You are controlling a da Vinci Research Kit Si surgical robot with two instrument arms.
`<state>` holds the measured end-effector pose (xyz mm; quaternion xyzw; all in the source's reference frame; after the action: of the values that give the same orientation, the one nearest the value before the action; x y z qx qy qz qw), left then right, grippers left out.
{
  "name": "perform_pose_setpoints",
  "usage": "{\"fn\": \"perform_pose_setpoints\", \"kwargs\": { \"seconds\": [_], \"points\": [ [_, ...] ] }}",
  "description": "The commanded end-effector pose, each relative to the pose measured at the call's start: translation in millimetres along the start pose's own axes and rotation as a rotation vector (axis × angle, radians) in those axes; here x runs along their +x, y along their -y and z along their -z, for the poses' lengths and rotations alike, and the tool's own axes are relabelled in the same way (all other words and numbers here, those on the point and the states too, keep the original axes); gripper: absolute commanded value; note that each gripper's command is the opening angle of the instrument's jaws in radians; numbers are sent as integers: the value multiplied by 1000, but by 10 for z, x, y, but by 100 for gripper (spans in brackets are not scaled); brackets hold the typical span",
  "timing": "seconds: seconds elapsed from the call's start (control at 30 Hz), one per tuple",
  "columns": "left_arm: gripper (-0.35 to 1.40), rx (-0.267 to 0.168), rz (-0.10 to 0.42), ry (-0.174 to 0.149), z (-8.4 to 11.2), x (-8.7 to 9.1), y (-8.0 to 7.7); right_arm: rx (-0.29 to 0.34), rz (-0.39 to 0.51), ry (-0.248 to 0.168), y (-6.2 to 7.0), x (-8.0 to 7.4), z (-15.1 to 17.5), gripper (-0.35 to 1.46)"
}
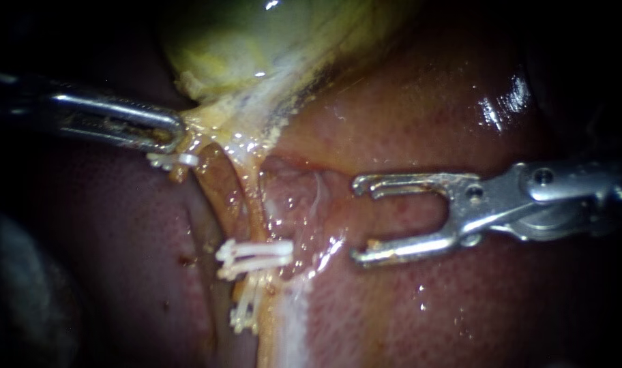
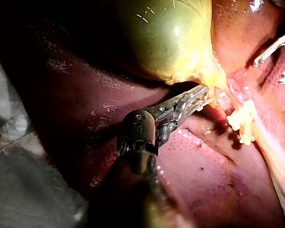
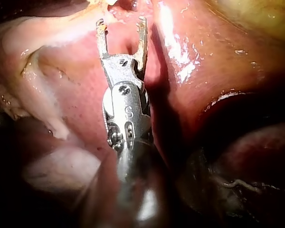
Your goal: Going back second clip right tube
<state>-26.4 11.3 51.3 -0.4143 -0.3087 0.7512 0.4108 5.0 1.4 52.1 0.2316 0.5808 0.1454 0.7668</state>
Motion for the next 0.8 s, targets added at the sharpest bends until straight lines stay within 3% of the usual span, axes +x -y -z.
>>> {"fn": "perform_pose_setpoints", "kwargs": {
  "seconds": [0.03, 0.27, 0.63, 0.8],
  "points": [
    [-35, 0, 0, 0, -1, 0, 1, 0, 3, 1, 0, 0, 2, 50],
    [-35, 5, -2, -3, -12, -1, 7, 2, 17, 13, 0, -3, 9, 50],
    [-35, 14, -16, 0, -55, -6, 26, 2, 17, 13, 0, -3, 10, 50],
    [-35, 10, -16, 2, -68, -7, 26, 3, 17, 13, 0, -3, 11, 50]
  ]
}}
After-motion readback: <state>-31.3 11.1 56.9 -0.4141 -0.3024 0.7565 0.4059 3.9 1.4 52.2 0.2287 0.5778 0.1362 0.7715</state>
